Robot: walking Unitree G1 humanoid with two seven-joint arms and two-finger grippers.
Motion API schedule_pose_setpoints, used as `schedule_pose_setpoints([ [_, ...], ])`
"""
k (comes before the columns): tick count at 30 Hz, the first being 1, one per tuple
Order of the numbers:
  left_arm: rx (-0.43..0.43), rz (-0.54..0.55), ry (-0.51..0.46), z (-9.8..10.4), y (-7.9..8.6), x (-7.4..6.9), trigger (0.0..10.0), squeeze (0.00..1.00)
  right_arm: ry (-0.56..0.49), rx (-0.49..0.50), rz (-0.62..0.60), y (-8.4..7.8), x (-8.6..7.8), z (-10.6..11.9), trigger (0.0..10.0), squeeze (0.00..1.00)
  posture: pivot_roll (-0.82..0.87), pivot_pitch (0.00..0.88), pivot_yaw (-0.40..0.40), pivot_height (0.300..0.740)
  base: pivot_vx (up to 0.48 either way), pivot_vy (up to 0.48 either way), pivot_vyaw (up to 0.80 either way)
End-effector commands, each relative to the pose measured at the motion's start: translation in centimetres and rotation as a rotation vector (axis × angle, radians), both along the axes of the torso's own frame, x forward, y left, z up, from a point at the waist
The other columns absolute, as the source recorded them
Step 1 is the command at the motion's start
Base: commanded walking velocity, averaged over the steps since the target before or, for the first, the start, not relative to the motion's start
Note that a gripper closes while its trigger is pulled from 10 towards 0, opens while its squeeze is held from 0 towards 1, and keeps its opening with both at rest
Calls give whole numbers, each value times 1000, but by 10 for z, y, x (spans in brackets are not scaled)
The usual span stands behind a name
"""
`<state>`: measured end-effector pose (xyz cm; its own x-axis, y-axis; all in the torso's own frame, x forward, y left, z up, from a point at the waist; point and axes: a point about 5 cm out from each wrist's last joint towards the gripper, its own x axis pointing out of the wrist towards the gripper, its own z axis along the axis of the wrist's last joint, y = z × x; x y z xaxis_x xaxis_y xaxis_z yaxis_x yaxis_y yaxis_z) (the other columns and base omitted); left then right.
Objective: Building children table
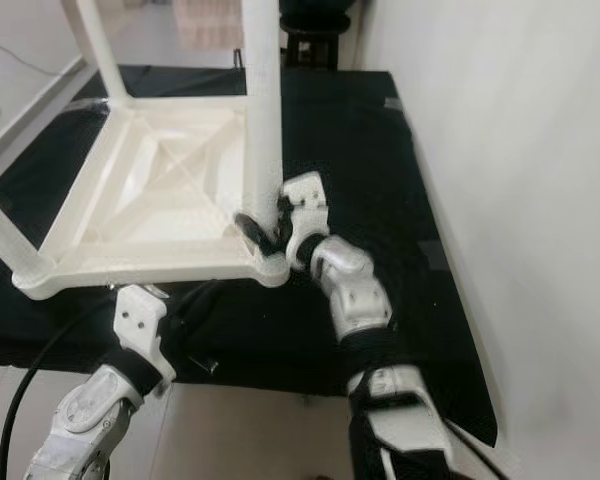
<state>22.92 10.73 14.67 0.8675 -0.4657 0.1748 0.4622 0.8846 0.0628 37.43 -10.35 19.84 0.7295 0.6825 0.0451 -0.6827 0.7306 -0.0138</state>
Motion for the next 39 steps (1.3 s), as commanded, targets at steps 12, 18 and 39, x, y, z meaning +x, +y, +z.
schedule_pose_setpoints([
  [12,3,3,27,-6,0,-2,10000,0,-6,-69,412,2,-5,4,10000,0,107,93,-27,740,0,0,0],
  [18,5,5,24,-6,0,-3,10000,0,31,-64,432,-3,0,-1,0,0,115,97,-28,740,0,0,0],
  [39,13,11,25,-4,6,-6,10000,0,292,-58,-457,-31,-48,-81,0,0,113,133,-12,740,0,0,0],
])
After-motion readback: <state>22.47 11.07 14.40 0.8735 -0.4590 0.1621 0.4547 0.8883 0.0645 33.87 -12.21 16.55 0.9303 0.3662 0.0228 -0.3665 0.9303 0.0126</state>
